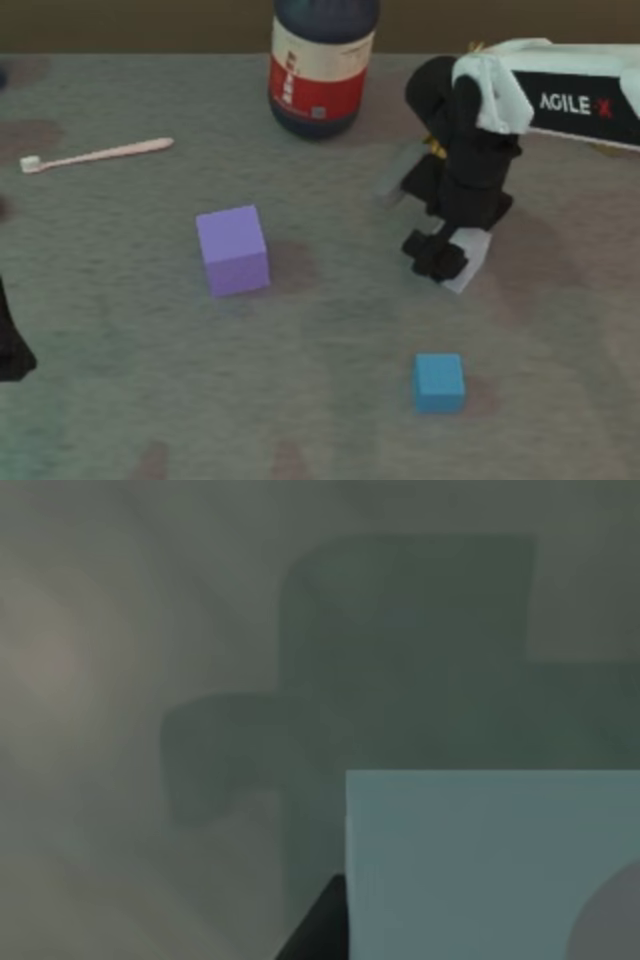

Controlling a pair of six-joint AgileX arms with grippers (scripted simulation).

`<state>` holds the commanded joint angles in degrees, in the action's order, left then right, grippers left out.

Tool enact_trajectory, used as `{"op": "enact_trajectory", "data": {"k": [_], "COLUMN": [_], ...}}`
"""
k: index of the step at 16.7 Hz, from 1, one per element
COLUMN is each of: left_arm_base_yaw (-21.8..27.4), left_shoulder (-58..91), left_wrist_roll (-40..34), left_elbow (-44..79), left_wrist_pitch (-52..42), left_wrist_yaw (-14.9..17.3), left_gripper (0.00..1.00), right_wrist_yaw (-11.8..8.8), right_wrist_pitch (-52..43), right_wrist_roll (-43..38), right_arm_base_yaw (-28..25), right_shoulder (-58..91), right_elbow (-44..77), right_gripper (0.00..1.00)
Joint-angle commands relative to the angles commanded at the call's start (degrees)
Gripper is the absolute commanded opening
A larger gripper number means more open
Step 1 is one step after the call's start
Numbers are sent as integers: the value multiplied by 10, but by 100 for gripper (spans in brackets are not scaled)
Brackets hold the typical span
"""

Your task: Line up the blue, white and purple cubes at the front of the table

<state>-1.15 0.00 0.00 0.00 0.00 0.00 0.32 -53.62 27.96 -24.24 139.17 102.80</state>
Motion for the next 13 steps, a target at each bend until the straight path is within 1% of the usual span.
{"op": "enact_trajectory", "data": {"k": [1, 8, 9, 11, 13], "left_arm_base_yaw": [0, 0, 0, 0, 0], "left_shoulder": [0, 0, 0, 0, 0], "left_wrist_roll": [0, 0, 0, 0, 0], "left_elbow": [0, 0, 0, 0, 0], "left_wrist_pitch": [0, 0, 0, 0, 0], "left_wrist_yaw": [0, 0, 0, 0, 0], "left_gripper": [100, 100, 100, 100, 100], "right_wrist_yaw": [0, 0, -4, -4, -5], "right_wrist_pitch": [0, 0, -6, -16, -50], "right_wrist_roll": [0, 0, -4, -2, -3], "right_arm_base_yaw": [0, 0, 1, -1, -1], "right_shoulder": [0, 0, -13, -16, -26], "right_elbow": [0, 0, 1, 10, 33], "right_gripper": [0, 0, 0, 0, 0]}}
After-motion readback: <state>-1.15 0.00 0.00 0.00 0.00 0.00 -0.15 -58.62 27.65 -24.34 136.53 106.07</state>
